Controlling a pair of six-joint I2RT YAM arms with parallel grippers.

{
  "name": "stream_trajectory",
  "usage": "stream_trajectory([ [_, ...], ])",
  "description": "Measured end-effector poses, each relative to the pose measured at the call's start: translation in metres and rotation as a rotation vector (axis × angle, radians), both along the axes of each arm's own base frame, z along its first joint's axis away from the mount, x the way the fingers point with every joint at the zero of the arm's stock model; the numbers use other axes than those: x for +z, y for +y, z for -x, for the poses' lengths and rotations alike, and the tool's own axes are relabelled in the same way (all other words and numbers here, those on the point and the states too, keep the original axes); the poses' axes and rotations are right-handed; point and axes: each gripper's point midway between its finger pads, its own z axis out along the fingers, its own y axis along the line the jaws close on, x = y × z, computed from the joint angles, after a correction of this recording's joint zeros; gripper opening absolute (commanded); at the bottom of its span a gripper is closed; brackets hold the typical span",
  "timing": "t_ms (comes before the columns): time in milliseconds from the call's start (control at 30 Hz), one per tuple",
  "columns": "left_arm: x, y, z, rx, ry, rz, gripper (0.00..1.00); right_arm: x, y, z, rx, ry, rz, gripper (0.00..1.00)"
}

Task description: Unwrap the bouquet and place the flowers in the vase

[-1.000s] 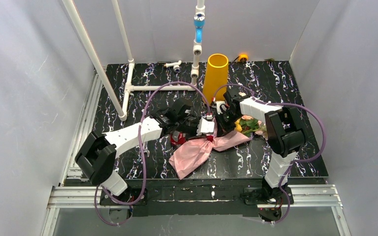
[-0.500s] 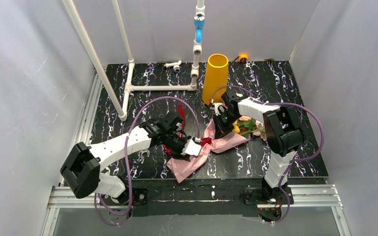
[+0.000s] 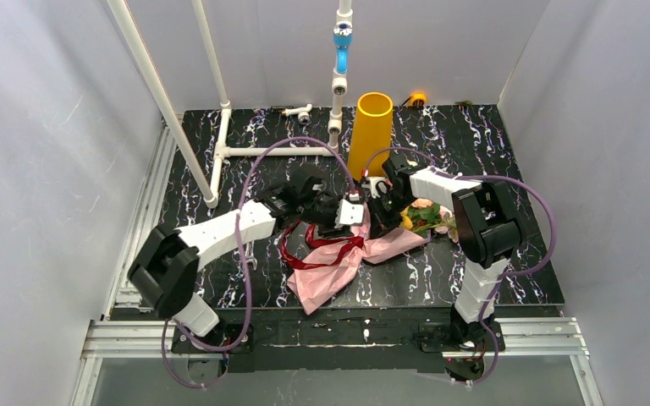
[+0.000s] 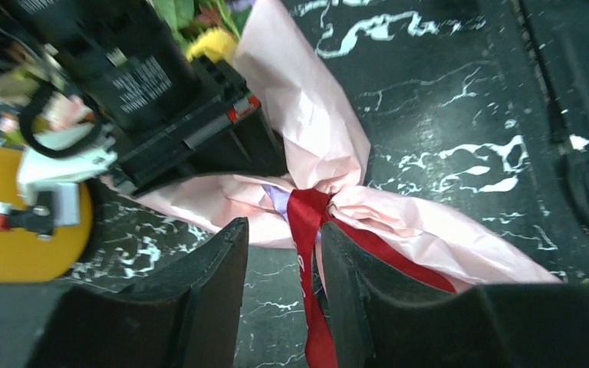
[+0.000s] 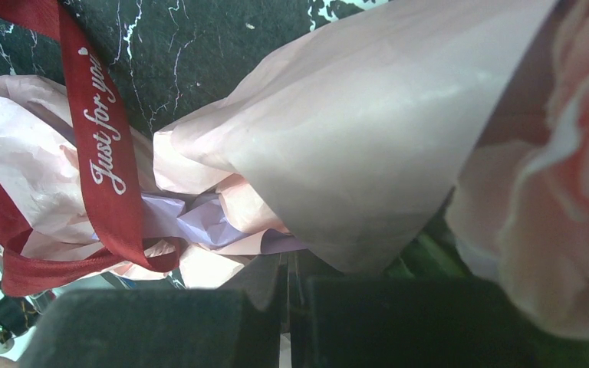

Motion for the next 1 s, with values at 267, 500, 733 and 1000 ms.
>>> stream_trajectory([
  [267, -0.075, -0.005, -0.017, 0.038, 0.072, -0.128, 0.47, 0.000, 0.000, 0.000, 0.001, 0.005, -0.004, 0.01],
  [500, -0.093, -0.009, -0.017, 0.032, 0.074, -0.169, 0.30, 0.001, 0.001, 0.000, 0.001, 0.006, -0.006, 0.01],
  [733, -0.094, -0.012, -0.019, 0.030, 0.104, -0.207, 0.00, 0.000, 0.000, 0.001, -0.014, 0.016, -0.018, 0.01],
  [1000, -0.053, -0.014, -0.013, 0.060, 0.129, -0.154, 0.00, -0.001, 0.000, 0.002, -0.031, 0.028, -0.020, 0.01],
])
